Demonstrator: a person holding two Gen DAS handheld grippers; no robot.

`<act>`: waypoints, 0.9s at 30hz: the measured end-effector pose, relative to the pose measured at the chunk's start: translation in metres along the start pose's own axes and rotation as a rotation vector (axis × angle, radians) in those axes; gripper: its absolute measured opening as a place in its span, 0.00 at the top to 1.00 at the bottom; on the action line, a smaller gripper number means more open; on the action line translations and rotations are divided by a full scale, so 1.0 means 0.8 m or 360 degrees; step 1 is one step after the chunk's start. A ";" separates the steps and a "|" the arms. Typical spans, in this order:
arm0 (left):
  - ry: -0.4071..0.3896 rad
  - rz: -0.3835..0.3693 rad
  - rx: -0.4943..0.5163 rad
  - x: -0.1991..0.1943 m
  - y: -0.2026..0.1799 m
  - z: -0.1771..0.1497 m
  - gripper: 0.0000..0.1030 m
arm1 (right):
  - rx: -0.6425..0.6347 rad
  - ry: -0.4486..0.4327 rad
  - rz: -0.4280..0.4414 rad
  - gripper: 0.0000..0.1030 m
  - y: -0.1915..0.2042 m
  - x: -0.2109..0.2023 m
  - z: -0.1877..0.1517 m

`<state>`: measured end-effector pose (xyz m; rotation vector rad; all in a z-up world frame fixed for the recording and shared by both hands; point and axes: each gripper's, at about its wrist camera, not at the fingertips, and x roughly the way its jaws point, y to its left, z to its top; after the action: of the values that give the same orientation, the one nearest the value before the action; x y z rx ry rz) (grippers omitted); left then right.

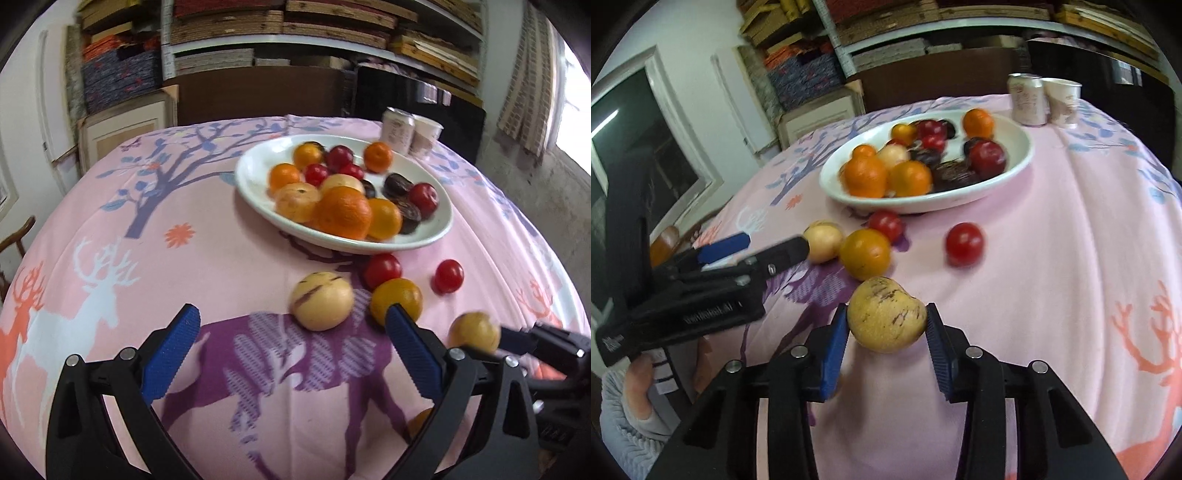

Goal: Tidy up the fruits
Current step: 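Grasp a pale yellow speckled fruit with the left gripper while the right gripper grasps another, then carry both pale yellow fruits onto the white plate and open both grippers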

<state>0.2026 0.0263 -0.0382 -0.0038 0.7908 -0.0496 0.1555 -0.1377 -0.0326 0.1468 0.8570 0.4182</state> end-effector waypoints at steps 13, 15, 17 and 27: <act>0.0053 -0.0380 0.0043 0.012 -0.008 0.006 0.46 | 0.0132 -0.0024 0.0072 0.59 -0.023 -0.011 0.003; 0.0086 -0.0431 -0.0064 0.018 0.012 0.007 0.47 | 0.0149 -0.0027 0.0082 0.59 -0.026 -0.013 0.004; 0.0105 -0.0368 -0.0070 0.026 0.016 0.008 0.48 | 0.0165 -0.0024 0.0096 0.59 -0.028 -0.013 0.004; 0.0096 -0.0317 0.0035 0.033 -0.002 0.012 0.61 | 0.0146 -0.0109 0.0053 0.59 -0.028 -0.024 0.009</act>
<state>0.2279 0.0233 -0.0499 -0.0609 0.8481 -0.2480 0.1563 -0.1659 -0.0206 0.2592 0.8076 0.4027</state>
